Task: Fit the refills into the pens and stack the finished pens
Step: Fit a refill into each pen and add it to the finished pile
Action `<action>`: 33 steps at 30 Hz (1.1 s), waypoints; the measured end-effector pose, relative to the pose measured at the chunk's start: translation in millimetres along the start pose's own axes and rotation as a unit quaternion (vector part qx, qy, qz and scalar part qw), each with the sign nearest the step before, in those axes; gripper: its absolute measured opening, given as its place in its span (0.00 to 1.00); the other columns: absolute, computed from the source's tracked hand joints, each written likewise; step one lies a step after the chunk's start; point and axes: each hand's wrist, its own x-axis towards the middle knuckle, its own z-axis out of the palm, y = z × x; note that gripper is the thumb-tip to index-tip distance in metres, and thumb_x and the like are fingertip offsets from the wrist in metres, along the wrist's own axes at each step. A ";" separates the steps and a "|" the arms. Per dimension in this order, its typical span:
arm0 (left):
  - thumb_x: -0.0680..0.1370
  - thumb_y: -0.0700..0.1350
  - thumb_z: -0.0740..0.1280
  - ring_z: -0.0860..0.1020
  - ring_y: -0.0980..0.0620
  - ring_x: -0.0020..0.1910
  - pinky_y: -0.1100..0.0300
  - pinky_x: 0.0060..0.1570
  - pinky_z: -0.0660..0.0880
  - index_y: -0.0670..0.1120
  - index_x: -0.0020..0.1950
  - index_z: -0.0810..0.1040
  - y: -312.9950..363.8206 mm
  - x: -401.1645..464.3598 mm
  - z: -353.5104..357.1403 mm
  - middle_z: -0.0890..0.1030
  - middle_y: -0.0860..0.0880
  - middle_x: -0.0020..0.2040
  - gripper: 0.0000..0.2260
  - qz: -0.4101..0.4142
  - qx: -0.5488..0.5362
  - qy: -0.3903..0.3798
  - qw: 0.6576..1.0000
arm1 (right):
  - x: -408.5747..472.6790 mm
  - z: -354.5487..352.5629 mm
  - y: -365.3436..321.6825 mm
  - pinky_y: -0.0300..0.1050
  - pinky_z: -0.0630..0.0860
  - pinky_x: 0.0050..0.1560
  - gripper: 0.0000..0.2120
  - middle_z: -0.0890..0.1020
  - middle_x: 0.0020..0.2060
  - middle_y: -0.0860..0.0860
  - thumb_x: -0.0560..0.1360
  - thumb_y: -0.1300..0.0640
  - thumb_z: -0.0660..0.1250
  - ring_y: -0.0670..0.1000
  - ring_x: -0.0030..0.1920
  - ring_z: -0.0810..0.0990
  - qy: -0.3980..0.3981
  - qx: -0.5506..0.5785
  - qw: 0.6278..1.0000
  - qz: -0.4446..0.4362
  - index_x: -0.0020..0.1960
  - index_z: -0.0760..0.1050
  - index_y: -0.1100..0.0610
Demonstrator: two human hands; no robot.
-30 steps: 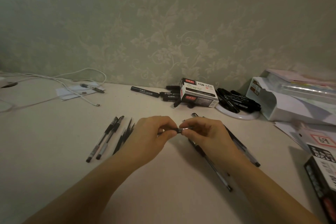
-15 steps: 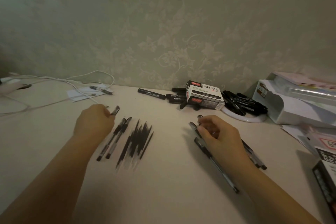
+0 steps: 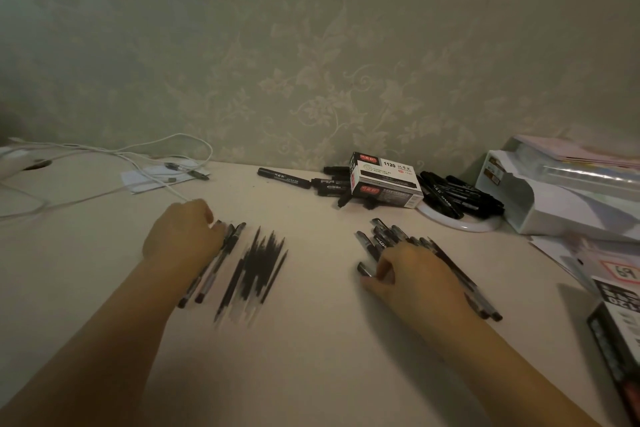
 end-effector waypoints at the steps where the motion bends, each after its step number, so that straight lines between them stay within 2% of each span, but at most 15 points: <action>1: 0.77 0.51 0.66 0.77 0.48 0.43 0.56 0.43 0.71 0.47 0.52 0.77 8.7 -4.9 -1.4 0.79 0.47 0.46 0.09 0.025 -0.031 0.016 0.999 | 0.0 -0.1 -1.2 0.41 0.71 0.40 0.13 0.78 0.41 0.45 0.75 0.40 0.68 0.46 0.42 0.77 -0.011 -0.004 1.000 0.004 0.45 0.78 0.49; 3: 0.76 0.52 0.67 0.77 0.56 0.40 0.59 0.41 0.71 0.51 0.49 0.78 32.5 -21.0 -1.1 0.80 0.52 0.42 0.06 0.074 -0.123 0.003 0.990 | 0.2 -0.4 -1.9 0.39 0.69 0.38 0.11 0.78 0.42 0.44 0.75 0.41 0.68 0.44 0.42 0.76 -0.031 0.005 0.999 0.011 0.45 0.78 0.49; 6: 0.75 0.55 0.68 0.78 0.58 0.33 0.62 0.34 0.73 0.53 0.46 0.79 68.0 -50.6 8.4 0.81 0.53 0.38 0.06 0.098 -0.272 -0.138 0.947 | -0.3 -2.0 -1.5 0.33 0.70 0.33 0.10 0.80 0.36 0.43 0.74 0.42 0.70 0.43 0.36 0.78 -0.040 0.130 0.990 0.032 0.41 0.78 0.47; 8: 0.75 0.56 0.68 0.81 0.58 0.35 0.60 0.38 0.78 0.51 0.49 0.79 83.4 -68.1 12.3 0.83 0.51 0.40 0.10 0.084 -0.358 -0.249 0.896 | 1.8 -4.8 -2.1 0.36 0.77 0.36 0.11 0.83 0.33 0.46 0.74 0.44 0.71 0.45 0.32 0.80 -0.054 0.302 0.949 0.070 0.40 0.81 0.50; 9: 0.75 0.58 0.67 0.83 0.57 0.38 0.57 0.45 0.80 0.50 0.52 0.79 88.4 -74.3 12.2 0.84 0.50 0.42 0.14 0.074 -0.383 -0.293 0.873 | 2.6 -7.5 -3.6 0.38 0.77 0.35 0.11 0.82 0.32 0.47 0.75 0.45 0.71 0.45 0.30 0.79 -0.070 0.373 0.921 0.087 0.40 0.83 0.52; 11: 0.74 0.60 0.65 0.84 0.52 0.45 0.53 0.53 0.80 0.47 0.56 0.78 94.0 -81.5 10.2 0.84 0.47 0.47 0.20 0.041 -0.440 -0.375 0.815 | 2.0 -11.2 -6.6 0.34 0.70 0.28 0.13 0.77 0.28 0.47 0.77 0.48 0.69 0.43 0.25 0.72 -0.104 0.484 0.863 0.097 0.37 0.82 0.54; 13: 0.78 0.57 0.63 0.84 0.49 0.47 0.55 0.51 0.80 0.44 0.58 0.78 96.4 -85.8 4.9 0.84 0.44 0.48 0.19 0.014 -0.498 -0.440 0.747 | 1.0 -11.8 -9.2 0.34 0.67 0.28 0.16 0.75 0.27 0.47 0.79 0.52 0.66 0.43 0.27 0.68 -0.126 0.560 0.815 0.083 0.34 0.80 0.53; 14: 0.79 0.55 0.62 0.83 0.50 0.45 0.57 0.48 0.79 0.43 0.59 0.77 96.7 -87.0 2.2 0.83 0.44 0.47 0.17 0.010 -0.507 -0.450 0.735 | 0.8 -11.1 -9.9 0.36 0.67 0.30 0.17 0.75 0.27 0.47 0.80 0.53 0.65 0.44 0.28 0.68 -0.129 0.577 0.803 0.076 0.33 0.79 0.53; 18: 0.81 0.51 0.61 0.80 0.51 0.39 0.55 0.48 0.79 0.44 0.57 0.76 94.9 -85.5 0.6 0.81 0.47 0.41 0.13 0.044 -0.444 -0.412 0.794 | 0.9 -6.1 -9.5 0.38 0.71 0.35 0.12 0.78 0.30 0.47 0.80 0.53 0.65 0.44 0.30 0.72 -0.118 0.570 0.812 0.042 0.42 0.80 0.57; 20: 0.81 0.50 0.61 0.79 0.51 0.38 0.58 0.43 0.78 0.43 0.56 0.76 95.5 -84.3 0.5 0.81 0.47 0.40 0.12 0.055 -0.437 -0.411 0.798 | 1.1 -2.7 -8.7 0.39 0.72 0.36 0.11 0.79 0.31 0.48 0.79 0.51 0.67 0.45 0.32 0.73 -0.107 0.568 0.815 0.029 0.44 0.79 0.57; 24: 0.81 0.51 0.60 0.72 0.56 0.32 0.62 0.33 0.70 0.48 0.52 0.75 95.1 -83.3 8.8 0.76 0.51 0.36 0.08 0.093 -0.383 -0.386 0.834 | 2.1 2.7 -7.6 0.39 0.73 0.36 0.10 0.81 0.33 0.51 0.78 0.51 0.68 0.46 0.33 0.75 -0.109 0.581 0.807 0.015 0.46 0.79 0.59; 25: 0.81 0.51 0.59 0.70 0.57 0.30 0.64 0.31 0.68 0.50 0.50 0.74 94.8 -83.4 11.6 0.74 0.53 0.34 0.07 0.106 -0.368 -0.369 0.847 | 2.3 4.2 -8.2 0.39 0.73 0.36 0.10 0.81 0.34 0.52 0.78 0.52 0.68 0.46 0.33 0.75 -0.116 0.588 0.801 0.012 0.48 0.79 0.60; 27: 0.81 0.51 0.59 0.67 0.61 0.27 0.69 0.26 0.64 0.52 0.44 0.72 93.7 -81.9 15.8 0.71 0.55 0.31 0.08 0.184 -0.323 -0.286 0.883 | 2.4 7.4 -9.9 0.39 0.74 0.36 0.08 0.81 0.34 0.53 0.78 0.54 0.68 0.47 0.33 0.76 -0.118 0.605 0.787 0.008 0.49 0.78 0.60; 30: 0.82 0.49 0.58 0.68 0.61 0.25 0.70 0.26 0.64 0.54 0.41 0.70 92.2 -78.9 14.2 0.73 0.55 0.29 0.10 0.289 -0.275 -0.182 0.899 | 3.3 8.9 -11.2 0.41 0.75 0.37 0.05 0.82 0.35 0.52 0.79 0.56 0.67 0.47 0.34 0.77 -0.087 0.618 0.782 0.004 0.49 0.78 0.58; 33: 0.82 0.53 0.57 0.68 0.59 0.24 0.68 0.24 0.63 0.56 0.42 0.67 90.8 -76.9 13.6 0.71 0.54 0.27 0.09 0.313 -0.208 -0.146 0.915 | 4.7 9.5 -10.3 0.40 0.76 0.39 0.06 0.83 0.36 0.50 0.78 0.54 0.68 0.45 0.34 0.78 -0.057 0.602 0.797 -0.002 0.53 0.79 0.55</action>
